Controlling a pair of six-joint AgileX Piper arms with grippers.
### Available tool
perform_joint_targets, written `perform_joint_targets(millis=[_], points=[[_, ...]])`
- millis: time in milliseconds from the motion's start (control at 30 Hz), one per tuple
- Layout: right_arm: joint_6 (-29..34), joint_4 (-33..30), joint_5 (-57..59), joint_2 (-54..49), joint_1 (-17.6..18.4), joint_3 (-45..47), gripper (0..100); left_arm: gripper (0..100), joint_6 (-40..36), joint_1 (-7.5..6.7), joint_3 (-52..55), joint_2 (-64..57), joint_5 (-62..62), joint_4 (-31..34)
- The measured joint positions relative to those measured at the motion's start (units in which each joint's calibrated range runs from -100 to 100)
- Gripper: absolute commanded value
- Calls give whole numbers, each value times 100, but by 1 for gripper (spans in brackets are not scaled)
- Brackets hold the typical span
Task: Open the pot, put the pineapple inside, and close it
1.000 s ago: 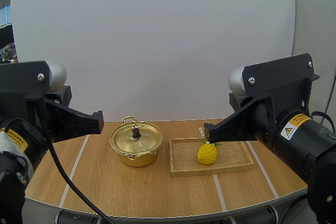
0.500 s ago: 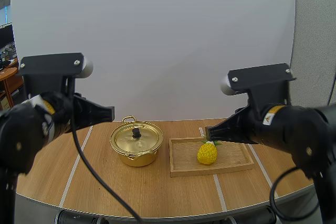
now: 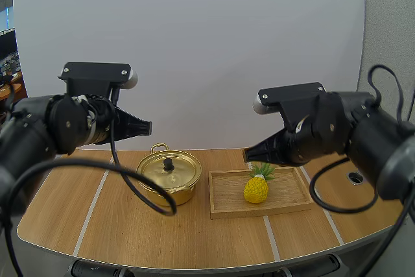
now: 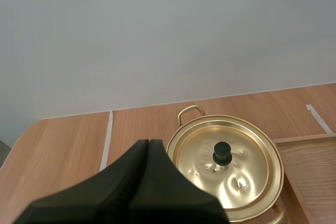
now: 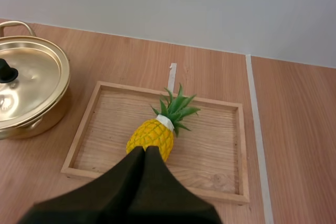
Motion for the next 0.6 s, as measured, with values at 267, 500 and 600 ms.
perform_joint_targets(millis=[267,500,600], points=[[9,0,19,86,0,-240,100,100,33,0,0,211,-33,-480],[9,0,38,86,0,-240,100,100,401,0,0,211,-33,-549],[9,93,53,86,0,-240,100,100,641,0,0,211,-33,-549]])
